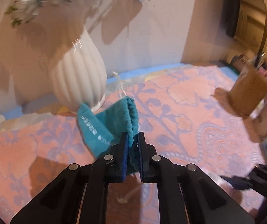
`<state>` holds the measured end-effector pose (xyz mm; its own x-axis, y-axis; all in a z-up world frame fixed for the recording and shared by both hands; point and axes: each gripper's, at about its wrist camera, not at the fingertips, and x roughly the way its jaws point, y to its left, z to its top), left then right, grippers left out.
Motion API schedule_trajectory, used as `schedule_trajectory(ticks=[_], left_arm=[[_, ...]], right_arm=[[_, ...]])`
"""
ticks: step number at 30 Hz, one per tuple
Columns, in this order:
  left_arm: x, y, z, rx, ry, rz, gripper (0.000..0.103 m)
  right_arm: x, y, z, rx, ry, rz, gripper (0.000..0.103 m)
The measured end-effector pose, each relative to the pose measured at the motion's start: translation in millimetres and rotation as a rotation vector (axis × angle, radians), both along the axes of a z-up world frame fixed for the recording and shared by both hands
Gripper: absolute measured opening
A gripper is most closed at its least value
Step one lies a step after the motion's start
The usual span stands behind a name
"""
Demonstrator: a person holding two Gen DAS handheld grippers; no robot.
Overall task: Organize books
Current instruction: 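Lift and carry the teal pouch and lilac bar over the glass plate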
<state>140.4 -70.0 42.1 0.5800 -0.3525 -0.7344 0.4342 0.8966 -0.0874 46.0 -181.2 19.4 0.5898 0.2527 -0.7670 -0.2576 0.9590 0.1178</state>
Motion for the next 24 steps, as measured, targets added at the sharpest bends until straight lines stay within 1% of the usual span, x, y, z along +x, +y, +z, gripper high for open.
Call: schedule_trajectory(ticks=[2,3,5,7,8,9,10,11,12,13,14,15,16,17,18,19,20,21,22,24], left_arm=[[-6.7,10.9,6.1,-0.035,0.001,0.016,0.007],[-9.8,15.9,8.1,-0.035,-0.005,0.028,0.007],[-11.4,29.0,8.4,-0.004,-0.018,0.084,0.011],[-3.3,37.3,3.6,0.024,-0.015,0.142,0.026],[2.1,37.0,0.3,0.025,-0.013,0.16,0.035],[4.6,38.0,-0.9,0.016,-0.008,0.159,0.04],[9.2,35.7,-3.5,0.004,0.01,0.138,0.044],[12.8,31.5,-6.3,0.015,0.02,0.13,0.055],[14.5,26.8,-9.7,0.04,0.022,0.129,0.071],[16.8,20.7,-14.3,0.08,0.021,0.135,0.076],[19.3,16.0,-20.6,0.109,0.031,0.139,0.075],[25.4,14.8,-27.5,0.094,0.067,0.136,0.074],[30.3,17.3,-30.7,0.056,0.096,0.135,0.073],[32.9,20.7,-31.0,0.029,0.1,0.144,0.071],[33.3,21.5,-29.9,0.02,0.099,0.138,0.054],[31.9,20.9,-28.5,-0.007,0.104,0.107,0.042],[28.6,18.7,-26.1,-0.006,0.091,0.091,0.026],[26.0,16.6,-24.1,0.006,0.073,0.087,0.015],[23.1,14.8,-21.5,0.009,0.059,0.079,0.013],[18.5,15.2,-15.9,-0.019,0.058,0.078,0.009]], right_arm=[[-3.1,-4.2,3.7,0.021,-0.004,-0.008,0.038],[-3.7,-6.1,4.9,0.032,-0.002,-0.008,0.038],[-5.8,-9.8,6.4,0.05,0.004,-0.012,0.038],[-5.4,-11.5,5.0,0.056,0.011,-0.014,0.039],[-5.8,-10.4,3.3,0.061,0.019,-0.015,0.038],[-5.5,-10.1,1.3,0.068,0.028,-0.016,0.038],[-5.3,-10.4,-2.0,0.074,0.035,-0.018,0.038],[-5.0,-11.0,-3.1,0.075,0.037,-0.018,0.039],[-5.6,-10.5,-3.1,0.074,0.037,-0.02,0.039],[-5.9,-10.3,-3.0,0.076,0.038,-0.021,0.039],[-6.6,-8.9,-3.3,0.079,0.037,-0.02,0.039],[-6.7,-8.9,-3.8,0.082,0.037,-0.018,0.039],[-4.3,-9.4,-5.9,0.083,0.039,-0.018,0.039],[-5.5,-9.7,-6.1,0.085,0.041,-0.017,0.039],[-5.1,-10.3,-7.0,0.089,0.044,-0.016,0.039],[-4.8,-11.0,-7.5,0.092,0.045,-0.015,0.039],[-4.6,-10.8,-7.7,0.094,0.045,-0.015,0.039],[-4.4,-10.7,-7.6,0.094,0.045,-0.015,0.039],[-3.6,-10.3,-7.5,0.092,0.041,-0.015,0.039],[-7.6,-11.1,-3.2,0.094,0.018,-0.018,0.039]])
